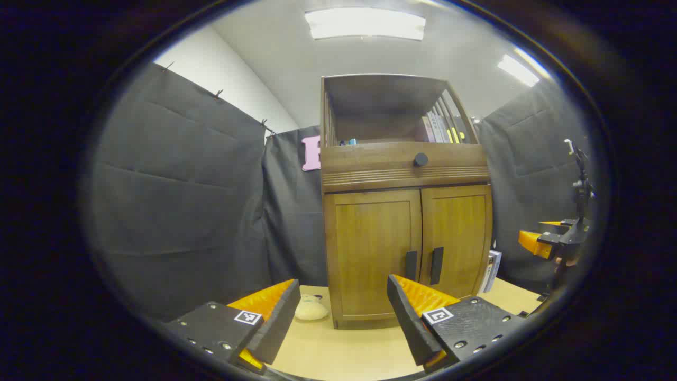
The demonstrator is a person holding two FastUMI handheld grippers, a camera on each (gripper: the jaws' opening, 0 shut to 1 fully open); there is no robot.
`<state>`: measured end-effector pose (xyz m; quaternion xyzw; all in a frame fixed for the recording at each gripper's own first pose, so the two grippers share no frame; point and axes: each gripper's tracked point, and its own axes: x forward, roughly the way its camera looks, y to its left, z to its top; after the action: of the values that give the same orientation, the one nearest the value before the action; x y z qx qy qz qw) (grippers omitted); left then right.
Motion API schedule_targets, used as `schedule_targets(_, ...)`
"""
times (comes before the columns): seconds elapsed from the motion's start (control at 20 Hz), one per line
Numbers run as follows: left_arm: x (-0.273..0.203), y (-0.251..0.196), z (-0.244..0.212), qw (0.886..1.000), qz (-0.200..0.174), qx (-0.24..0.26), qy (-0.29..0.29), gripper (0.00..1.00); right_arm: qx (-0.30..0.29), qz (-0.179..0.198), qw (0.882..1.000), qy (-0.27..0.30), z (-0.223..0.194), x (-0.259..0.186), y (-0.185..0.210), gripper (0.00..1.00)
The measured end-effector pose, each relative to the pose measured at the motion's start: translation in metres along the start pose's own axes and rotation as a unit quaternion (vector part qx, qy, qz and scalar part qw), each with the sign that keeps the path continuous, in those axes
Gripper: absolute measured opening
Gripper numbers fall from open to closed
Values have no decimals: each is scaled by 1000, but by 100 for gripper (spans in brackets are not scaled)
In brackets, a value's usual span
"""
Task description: Open the right door of the double-door shoe cabinet with the right hand, and open the left door with the left hand.
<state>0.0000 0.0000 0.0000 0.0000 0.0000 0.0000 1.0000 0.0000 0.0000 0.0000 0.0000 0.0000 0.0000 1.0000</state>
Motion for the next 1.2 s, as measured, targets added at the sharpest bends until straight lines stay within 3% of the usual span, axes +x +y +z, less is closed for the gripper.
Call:
schedule_targets(0.05,-2,-2,-2,1000,1,-3,3,94,2,1,1000,1,-1,0,1,96)
schedule_targets(0.65,-6,3,-24,999,16,-16,24,94,4,-11,999,41,-23,-1,-1,96)
schedule_targets(0.75,-5,2,-31,999,20,-24,32,99,3,-16,999,45,-27,-1,-7,96)
schedule_targets(0.8,-5,3,-35,999,22,-29,35,89,4,-16,999,49,-29,0,-7,95)
schedule_targets(0.85,-6,4,-40,998,26,-32,39,89,6,-16,999,50,-29,1,-5,96)
schedule_targets(0.9,-7,6,-46,998,31,-32,44,99,4,-14,999,49,-28,5,-4,96)
schedule_targets(1.2,-16,8,-82,996,39,-30,68,99,5,-16,999,50,-22,41,0,95)
